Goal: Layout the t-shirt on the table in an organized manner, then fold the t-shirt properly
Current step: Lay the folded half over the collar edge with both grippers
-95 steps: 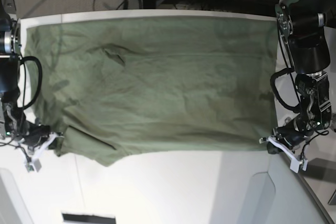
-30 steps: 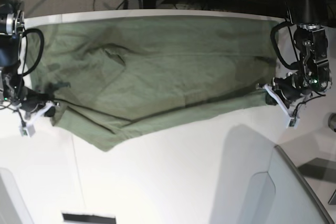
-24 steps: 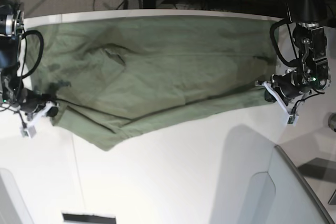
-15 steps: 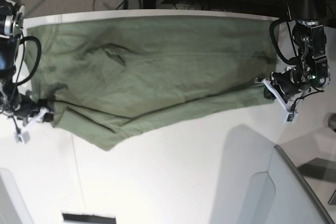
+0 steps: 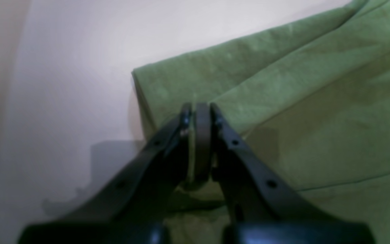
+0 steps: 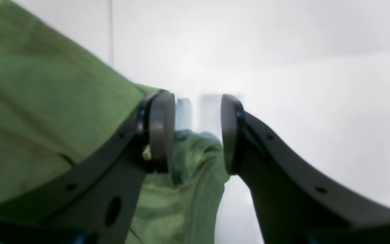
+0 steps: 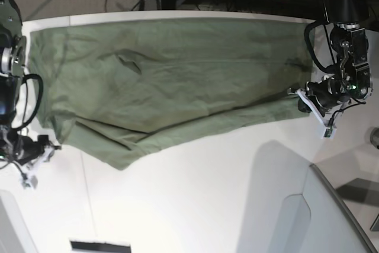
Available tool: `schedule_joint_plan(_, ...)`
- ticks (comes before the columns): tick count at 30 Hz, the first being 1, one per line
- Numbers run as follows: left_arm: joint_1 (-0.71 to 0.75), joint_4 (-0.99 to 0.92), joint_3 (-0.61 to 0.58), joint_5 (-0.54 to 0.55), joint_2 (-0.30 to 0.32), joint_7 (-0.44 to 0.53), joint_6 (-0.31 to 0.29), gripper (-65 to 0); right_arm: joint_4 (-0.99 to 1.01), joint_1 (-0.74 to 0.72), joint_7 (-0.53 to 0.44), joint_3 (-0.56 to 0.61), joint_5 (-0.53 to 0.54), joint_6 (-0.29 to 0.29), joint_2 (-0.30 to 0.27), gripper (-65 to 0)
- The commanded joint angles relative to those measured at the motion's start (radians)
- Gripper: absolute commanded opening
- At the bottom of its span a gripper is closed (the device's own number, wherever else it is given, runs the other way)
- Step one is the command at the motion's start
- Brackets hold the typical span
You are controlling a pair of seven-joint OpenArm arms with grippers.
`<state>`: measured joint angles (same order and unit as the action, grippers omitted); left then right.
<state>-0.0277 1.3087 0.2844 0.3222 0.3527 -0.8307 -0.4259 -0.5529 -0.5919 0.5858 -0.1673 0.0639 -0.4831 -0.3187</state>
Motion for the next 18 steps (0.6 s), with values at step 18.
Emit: schedule_joint_plan(18,-0.011,0.018,0.005,0.010,0.018,0.015,-0.001,-65.0,0.130,-0.050,-0.077,-0.007,-0.017,-0.002,0.000,-43.2)
